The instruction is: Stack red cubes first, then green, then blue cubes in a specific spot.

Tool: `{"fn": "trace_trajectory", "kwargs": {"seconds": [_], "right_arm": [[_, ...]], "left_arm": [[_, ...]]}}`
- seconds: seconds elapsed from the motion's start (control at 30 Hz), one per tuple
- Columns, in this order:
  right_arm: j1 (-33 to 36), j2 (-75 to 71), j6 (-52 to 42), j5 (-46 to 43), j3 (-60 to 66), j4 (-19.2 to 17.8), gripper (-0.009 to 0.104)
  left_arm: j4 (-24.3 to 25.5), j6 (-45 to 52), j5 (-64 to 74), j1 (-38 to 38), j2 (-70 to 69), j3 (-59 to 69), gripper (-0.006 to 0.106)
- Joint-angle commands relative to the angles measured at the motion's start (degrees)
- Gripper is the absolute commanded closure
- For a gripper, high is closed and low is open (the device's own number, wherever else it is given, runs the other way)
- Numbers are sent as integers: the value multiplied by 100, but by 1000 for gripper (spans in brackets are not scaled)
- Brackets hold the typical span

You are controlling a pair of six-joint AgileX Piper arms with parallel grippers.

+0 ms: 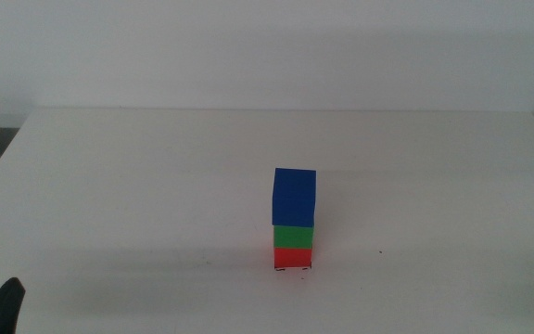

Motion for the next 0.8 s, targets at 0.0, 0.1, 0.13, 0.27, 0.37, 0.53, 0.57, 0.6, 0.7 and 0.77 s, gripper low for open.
{"fn": "trace_trajectory", "kwargs": {"seconds": [0.0,0.1,0.13,0.27,0.37,0.53,0.57,0.6,0.7,0.77], "right_arm": [[-44,-20,-28,-226,56,-42,7],[-44,-20,-28,-863,80,-42,7],[-44,-20,-28,-773,80,-103,7],[-44,-20,-28,-818,80,-157,7],[-44,-20,-28,-818,80,-157,7],[-34,-20,-28,-817,80,-157,7],[-34,-20,-28,-817,80,-157,7],[-34,-20,-28,-817,80,-157,7],[-34,-20,-28,-817,80,-157,7],[-34,-20,-28,-817,80,-157,7]], "left_arm": [[-19,-3,-344,11,-23,69,7],[-19,-3,-181,11,-23,69,7],[-19,-3,-180,11,-23,69,7],[-19,-3,-364,11,-23,69,7],[-19,-3,-364,11,-23,69,7],[255,-3,-364,11,-23,69,7],[255,-3,-364,11,-23,69,7],[255,-3,-364,11,-23,69,7],[255,-3,-364,11,-23,69,7],[292,-3,-364,11,-23,69,7]]}}
